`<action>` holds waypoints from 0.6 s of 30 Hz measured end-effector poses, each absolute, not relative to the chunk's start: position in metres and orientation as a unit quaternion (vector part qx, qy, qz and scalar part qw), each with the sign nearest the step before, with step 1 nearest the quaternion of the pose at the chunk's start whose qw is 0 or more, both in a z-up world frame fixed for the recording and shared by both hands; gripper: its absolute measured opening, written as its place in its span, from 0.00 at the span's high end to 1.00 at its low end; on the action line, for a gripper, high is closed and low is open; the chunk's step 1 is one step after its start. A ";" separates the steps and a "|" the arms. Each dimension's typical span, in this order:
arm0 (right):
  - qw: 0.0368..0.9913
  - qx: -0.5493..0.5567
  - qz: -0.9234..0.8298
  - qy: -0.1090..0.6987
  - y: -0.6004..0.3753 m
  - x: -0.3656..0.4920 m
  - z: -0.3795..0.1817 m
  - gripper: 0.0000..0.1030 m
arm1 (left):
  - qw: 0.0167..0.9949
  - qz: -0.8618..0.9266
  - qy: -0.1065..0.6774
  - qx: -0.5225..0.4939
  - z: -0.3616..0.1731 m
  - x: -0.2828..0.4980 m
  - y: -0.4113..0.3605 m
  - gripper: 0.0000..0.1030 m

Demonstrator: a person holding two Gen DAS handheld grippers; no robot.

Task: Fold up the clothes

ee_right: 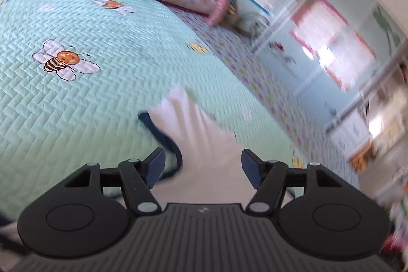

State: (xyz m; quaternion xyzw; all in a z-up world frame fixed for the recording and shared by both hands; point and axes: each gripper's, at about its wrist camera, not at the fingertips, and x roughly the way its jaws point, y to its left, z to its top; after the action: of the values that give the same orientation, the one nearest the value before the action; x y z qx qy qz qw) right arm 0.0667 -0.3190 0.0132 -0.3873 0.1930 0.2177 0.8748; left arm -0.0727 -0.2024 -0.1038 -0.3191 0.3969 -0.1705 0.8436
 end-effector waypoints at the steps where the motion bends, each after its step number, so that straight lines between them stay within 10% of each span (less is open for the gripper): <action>1: 0.867 -0.406 0.225 0.183 -0.303 0.073 0.007 0.35 | 0.845 -0.171 0.397 -0.317 -0.104 -0.073 -0.203 0.73; 13: 0.763 -0.587 0.209 0.171 -0.218 0.120 -0.100 0.36 | 0.834 -0.188 0.400 -0.330 -0.107 -0.072 -0.195 0.73; 18: 0.761 -0.597 0.155 0.203 -0.207 0.139 -0.109 0.62 | 0.836 -0.188 0.399 -0.326 -0.106 -0.072 -0.195 0.72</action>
State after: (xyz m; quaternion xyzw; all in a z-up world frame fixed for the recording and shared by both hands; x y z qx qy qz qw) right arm 0.1385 -0.2068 -0.1093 -0.5968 0.2029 0.1550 0.7607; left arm -0.0719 -0.1954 -0.1064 -0.3258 0.3990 -0.1882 0.8362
